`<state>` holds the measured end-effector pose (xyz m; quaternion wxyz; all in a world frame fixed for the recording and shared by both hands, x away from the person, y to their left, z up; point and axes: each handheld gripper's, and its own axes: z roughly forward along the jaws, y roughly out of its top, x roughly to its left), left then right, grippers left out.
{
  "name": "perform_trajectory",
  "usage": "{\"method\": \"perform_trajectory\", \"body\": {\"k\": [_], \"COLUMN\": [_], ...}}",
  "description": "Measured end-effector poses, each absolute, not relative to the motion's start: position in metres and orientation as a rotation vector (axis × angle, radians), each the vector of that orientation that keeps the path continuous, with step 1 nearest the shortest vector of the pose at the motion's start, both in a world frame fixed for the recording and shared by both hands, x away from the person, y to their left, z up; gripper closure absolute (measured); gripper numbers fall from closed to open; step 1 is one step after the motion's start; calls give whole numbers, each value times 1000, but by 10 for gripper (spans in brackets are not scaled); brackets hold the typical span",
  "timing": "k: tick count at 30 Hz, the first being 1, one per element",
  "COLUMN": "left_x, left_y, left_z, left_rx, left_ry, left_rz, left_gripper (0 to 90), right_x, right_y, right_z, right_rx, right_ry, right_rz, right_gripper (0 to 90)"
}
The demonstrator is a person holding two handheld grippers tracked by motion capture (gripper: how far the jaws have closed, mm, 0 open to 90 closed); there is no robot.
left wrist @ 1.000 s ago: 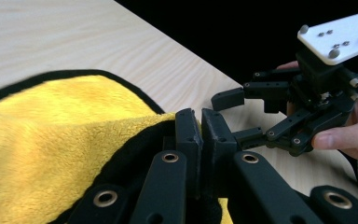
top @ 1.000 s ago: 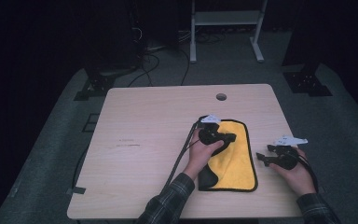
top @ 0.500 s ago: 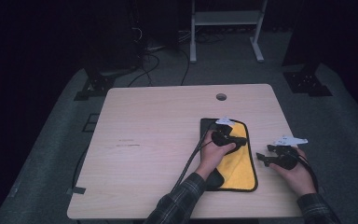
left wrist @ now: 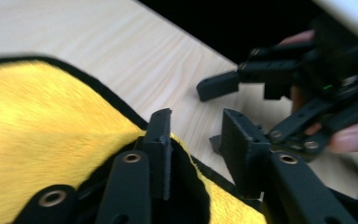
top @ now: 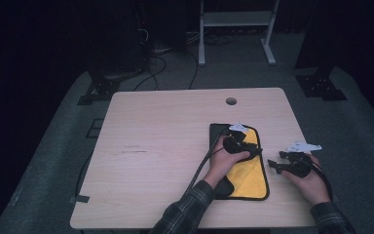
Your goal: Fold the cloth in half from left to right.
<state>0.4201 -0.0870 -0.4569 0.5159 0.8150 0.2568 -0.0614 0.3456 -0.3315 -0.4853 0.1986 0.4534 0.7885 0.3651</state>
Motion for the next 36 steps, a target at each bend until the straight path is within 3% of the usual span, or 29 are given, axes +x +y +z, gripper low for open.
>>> {"method": "perform_trajectory", "body": {"k": [6,15,28,30,36], "left_x": [417,415,409,407,402], "left_y": [-37,27,28,26,23], "left_z": [-442,-458,-482,-482,-482], "left_rx": [1962,2012,2099,2106,2124], "left_ry": [651,759,785,778,761], "left_rz": [-16,141,210,227,236], "left_gripper": [592,526,469,475,692], "right_x": [345,345,345,345,345], "right_y": [-332,-331,-331,-331,-331], "right_z": [-485,-485,-485,-485,-485], "right_rx": [1266,1268,1271,1271,1270], "right_ry": [2207,2204,2203,2203,2202], "right_rz": [1018,1019,1020,1019,1019], "right_gripper": [349,348,348,348,347]}}
